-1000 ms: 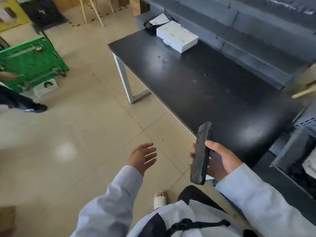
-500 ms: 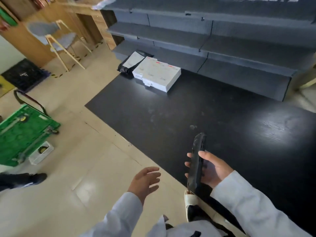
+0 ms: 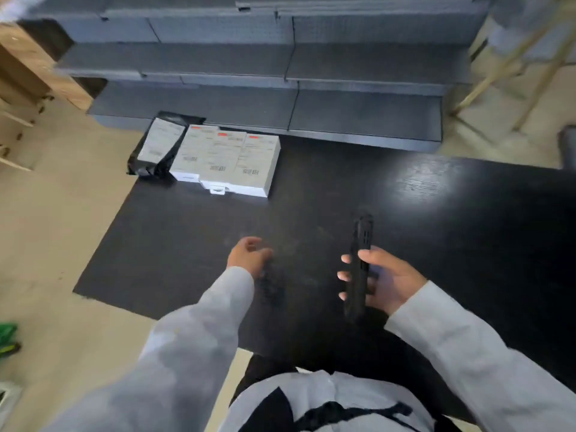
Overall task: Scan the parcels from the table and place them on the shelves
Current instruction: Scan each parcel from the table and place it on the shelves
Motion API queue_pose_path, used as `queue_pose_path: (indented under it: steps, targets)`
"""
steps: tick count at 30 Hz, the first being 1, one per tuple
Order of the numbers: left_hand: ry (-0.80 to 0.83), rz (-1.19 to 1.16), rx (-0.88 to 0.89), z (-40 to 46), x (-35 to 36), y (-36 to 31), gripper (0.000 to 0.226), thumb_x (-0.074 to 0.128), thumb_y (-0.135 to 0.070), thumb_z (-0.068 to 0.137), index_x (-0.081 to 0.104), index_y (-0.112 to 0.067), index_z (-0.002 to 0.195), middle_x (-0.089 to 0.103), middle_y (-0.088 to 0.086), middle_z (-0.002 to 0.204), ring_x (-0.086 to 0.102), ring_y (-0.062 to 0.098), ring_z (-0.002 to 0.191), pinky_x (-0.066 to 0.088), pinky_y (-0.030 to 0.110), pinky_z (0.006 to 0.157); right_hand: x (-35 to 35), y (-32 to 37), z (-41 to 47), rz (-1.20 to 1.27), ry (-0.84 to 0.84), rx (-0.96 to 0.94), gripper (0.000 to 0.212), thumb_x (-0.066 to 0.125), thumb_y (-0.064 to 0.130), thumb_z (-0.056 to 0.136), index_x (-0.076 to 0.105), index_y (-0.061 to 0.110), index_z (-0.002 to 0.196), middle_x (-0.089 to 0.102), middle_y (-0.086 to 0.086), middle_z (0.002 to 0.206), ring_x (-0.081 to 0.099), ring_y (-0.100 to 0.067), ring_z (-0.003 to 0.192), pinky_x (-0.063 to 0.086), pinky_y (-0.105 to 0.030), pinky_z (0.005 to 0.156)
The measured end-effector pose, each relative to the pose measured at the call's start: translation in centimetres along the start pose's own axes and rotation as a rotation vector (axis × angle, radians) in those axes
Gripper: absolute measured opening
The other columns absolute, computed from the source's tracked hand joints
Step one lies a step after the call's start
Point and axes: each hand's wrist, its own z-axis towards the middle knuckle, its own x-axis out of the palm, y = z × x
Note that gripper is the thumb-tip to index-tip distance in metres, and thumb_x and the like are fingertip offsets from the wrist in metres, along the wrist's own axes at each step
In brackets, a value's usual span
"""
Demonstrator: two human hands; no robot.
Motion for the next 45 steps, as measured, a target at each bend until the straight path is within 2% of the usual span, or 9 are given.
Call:
queue_pose_path:
  steps: [5, 12, 18, 25, 28, 33, 37, 40, 45]
  targets:
    - [-0.064, 0.445, 0.143, 11.2, -1.7, -6.7, 0.073, 0.075, -0.043, 0.079, 0.043, -0.023, 0.142, 0.043, 0.014, 0.143, 0.036, 0.036, 0.136, 0.036, 0.045, 0.111, 5.5, -0.8, 1.1, 0.12, -0.154, -0.057, 0.037, 0.075, 0.014, 0.066, 0.059, 0.016, 0.1, 0.062, -0.014, 0.112, 0.064, -0.034, 0.094, 0.049, -0.064, 0.09]
    - [-0.146, 0.653, 0.259, 17.8, -0.6, -9.4, 0.092, 0.076, -0.057, 0.072, 0.034, -0.015, 0.142, 0.037, 0.013, 0.144, 0.032, 0.034, 0.134, 0.029, 0.045, 0.109, 10.8, -2.8, 2.8, 0.263, -0.274, -0.126, 0.076, 0.083, 0.018, 0.062, 0.049, 0.014, 0.13, 0.066, -0.014, 0.112, 0.069, -0.034, 0.092, 0.056, -0.062, 0.08]
    - [-0.185, 0.66, 0.243, 18.7, 0.1, -9.4, 0.093, 0.085, -0.044, 0.062, 0.036, -0.012, 0.134, 0.04, 0.018, 0.136, 0.036, 0.039, 0.128, 0.029, 0.045, 0.108, 10.6, -4.3, 0.7, 0.302, -0.454, -0.144, 0.082, 0.076, 0.019, 0.067, 0.046, 0.011, 0.143, 0.067, -0.017, 0.117, 0.068, -0.035, 0.095, 0.059, -0.06, 0.077]
    - [0.041, 0.882, 0.282, 18.1, -1.4, -9.5, 0.105, 0.088, -0.048, 0.06, 0.028, -0.012, 0.139, 0.036, 0.015, 0.138, 0.037, 0.032, 0.129, 0.036, 0.041, 0.109, 10.4, -4.1, -0.6, 0.285, -0.486, -0.135, 0.069, 0.072, 0.02, 0.068, 0.053, 0.008, 0.134, 0.064, -0.017, 0.121, 0.067, -0.034, 0.096, 0.059, -0.057, 0.077]
    - [0.042, 0.834, 0.285, 15.7, -1.4, -7.8, 0.104, 0.087, -0.045, 0.063, 0.027, -0.011, 0.141, 0.034, 0.014, 0.141, 0.036, 0.03, 0.132, 0.036, 0.041, 0.111, 10.0, -3.5, -0.8, 0.284, -0.44, -0.135, 0.059, 0.071, 0.02, 0.069, 0.056, 0.009, 0.125, 0.062, -0.016, 0.122, 0.065, -0.032, 0.093, 0.056, -0.058, 0.08]
    - [0.109, 0.746, 0.208, 10.1, -0.7, -3.4, 0.105, 0.088, -0.037, 0.062, 0.023, -0.022, 0.143, 0.038, 0.012, 0.139, 0.037, 0.032, 0.132, 0.036, 0.044, 0.109, 8.3, -2.9, -1.3, 0.29, -0.401, -0.118, 0.073, 0.073, 0.023, 0.066, 0.055, 0.006, 0.134, 0.064, -0.015, 0.117, 0.066, -0.032, 0.09, 0.055, -0.059, 0.082]
    - [0.328, 0.928, 0.409, 5.3, -0.1, 0.2, 0.104, 0.087, -0.039, 0.057, 0.029, -0.035, 0.144, 0.045, 0.001, 0.139, 0.043, 0.031, 0.131, 0.043, 0.046, 0.105, 6.0, -4.0, -1.5, 0.283, -0.359, -0.02, 0.051, 0.074, 0.024, 0.071, 0.065, 0.007, 0.118, 0.067, -0.015, 0.111, 0.064, -0.034, 0.095, 0.051, -0.062, 0.092]
    - [0.564, 1.106, 0.586, 2.2, 1.0, 3.4, 0.119, 0.088, -0.038, 0.061, 0.014, -0.039, 0.154, 0.029, -0.007, 0.155, 0.03, 0.025, 0.141, 0.032, 0.041, 0.115, 4.2, -5.7, -1.9, 0.263, -0.335, 0.082, 0.022, 0.072, 0.026, 0.084, 0.069, 0.01, 0.099, 0.07, -0.013, 0.098, 0.064, -0.035, 0.095, 0.046, -0.065, 0.1]
    - [0.675, 1.093, 0.637, -3.2, 3.1, 8.1, 0.116, 0.085, -0.03, 0.069, 0.008, -0.036, 0.155, 0.017, -0.005, 0.16, 0.017, 0.021, 0.147, 0.022, 0.036, 0.119, 1.1, -8.6, -3.4, 0.223, -0.291, 0.14, 0.022, 0.074, 0.026, 0.085, 0.067, 0.014, 0.101, 0.069, -0.012, 0.104, 0.068, -0.036, 0.095, 0.05, -0.064, 0.095]
